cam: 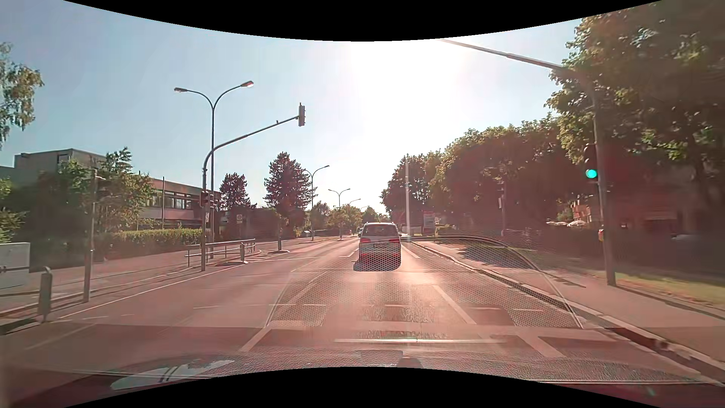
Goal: Follow the waypoints while adhering to traffic rules and regulations
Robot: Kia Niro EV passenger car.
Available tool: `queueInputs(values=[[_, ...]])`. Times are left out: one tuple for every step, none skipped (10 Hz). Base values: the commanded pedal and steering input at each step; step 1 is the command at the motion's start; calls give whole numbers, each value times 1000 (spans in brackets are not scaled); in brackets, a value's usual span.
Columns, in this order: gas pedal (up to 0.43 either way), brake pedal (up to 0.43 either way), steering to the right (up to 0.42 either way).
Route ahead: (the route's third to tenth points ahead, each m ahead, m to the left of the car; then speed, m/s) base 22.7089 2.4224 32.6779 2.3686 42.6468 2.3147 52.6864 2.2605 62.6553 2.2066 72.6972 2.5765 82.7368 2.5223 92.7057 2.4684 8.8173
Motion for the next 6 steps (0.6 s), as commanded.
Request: queueInputs(values=[[118, 6, -4], [118, 0, -3], [118, 0, -2], [130, 6, 0], [130, 6, 0], [150, 6, 1]])
